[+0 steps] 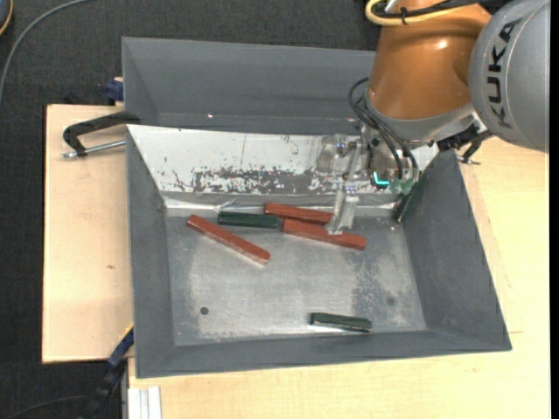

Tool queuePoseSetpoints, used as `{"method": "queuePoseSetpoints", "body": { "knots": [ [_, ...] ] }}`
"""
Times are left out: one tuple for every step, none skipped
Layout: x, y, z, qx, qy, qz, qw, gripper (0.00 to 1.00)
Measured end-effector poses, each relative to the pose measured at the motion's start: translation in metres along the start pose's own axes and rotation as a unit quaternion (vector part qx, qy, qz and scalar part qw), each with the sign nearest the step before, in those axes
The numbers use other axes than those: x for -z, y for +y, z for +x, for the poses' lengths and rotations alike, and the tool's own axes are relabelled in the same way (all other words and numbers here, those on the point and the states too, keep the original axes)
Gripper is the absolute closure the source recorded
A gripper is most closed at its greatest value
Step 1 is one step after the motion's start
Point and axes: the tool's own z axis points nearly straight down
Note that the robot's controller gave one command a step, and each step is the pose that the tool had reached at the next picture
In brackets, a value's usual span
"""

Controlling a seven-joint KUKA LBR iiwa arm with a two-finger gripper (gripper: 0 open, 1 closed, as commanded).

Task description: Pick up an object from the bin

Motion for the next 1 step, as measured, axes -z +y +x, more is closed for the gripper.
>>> {"method": "queuePoseSetpoints", "body": {
  "knots": [
    [-0.1437,-0.0090,0.0591,-0.078,0.0013,0.000,0.9969,0.00]
  ]
}}
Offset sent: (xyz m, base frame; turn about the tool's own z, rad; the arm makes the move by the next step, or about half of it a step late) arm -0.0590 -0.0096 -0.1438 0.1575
